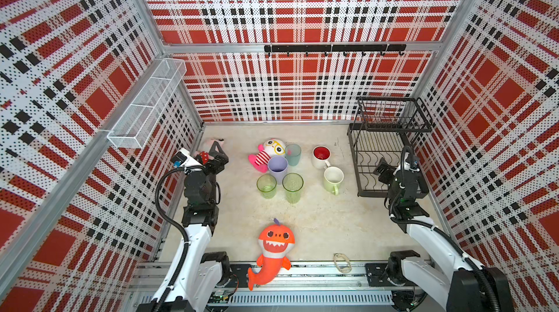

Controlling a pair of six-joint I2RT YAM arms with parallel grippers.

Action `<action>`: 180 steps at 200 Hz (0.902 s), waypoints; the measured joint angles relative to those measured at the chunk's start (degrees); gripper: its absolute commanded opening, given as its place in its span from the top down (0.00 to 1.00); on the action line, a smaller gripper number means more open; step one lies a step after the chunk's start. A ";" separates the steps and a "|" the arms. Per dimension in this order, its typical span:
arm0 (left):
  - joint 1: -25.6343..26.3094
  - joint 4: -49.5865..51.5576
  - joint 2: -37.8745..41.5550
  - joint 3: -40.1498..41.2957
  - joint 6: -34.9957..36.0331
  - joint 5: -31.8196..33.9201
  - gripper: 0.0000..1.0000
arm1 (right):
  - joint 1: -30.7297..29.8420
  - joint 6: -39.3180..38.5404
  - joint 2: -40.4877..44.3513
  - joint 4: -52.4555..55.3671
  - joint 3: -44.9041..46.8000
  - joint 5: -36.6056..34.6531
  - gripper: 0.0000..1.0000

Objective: Load cups into a dish rack
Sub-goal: Move the dish rack to the top-right of the table.

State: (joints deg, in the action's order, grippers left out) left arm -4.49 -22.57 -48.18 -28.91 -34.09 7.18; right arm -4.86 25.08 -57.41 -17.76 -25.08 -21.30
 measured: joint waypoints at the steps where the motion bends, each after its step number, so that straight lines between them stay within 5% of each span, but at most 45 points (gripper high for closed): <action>1: 0.00 0.02 0.00 0.00 0.00 -0.07 0.02 | 0.00 0.20 -0.17 0.20 -0.17 0.26 0.00; 88: -4.17 -1.36 4.50 3.69 -4.98 -7.54 0.02 | 0.68 -0.17 -3.96 6.01 -4.76 21.29 0.02; 130: 5.99 6.69 -4.20 -6.03 2.40 -4.26 0.02 | 0.70 -0.98 -15.02 10.10 -13.60 29.77 0.17; 180: 19.15 15.45 -17.97 -18.56 11.32 -2.16 0.02 | -0.37 -2.95 -24.22 13.86 -17.62 31.39 0.37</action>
State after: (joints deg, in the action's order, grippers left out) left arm 14.66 -7.11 -66.15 -47.46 -22.76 5.02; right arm -5.23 22.13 -81.62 -3.90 -42.70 10.09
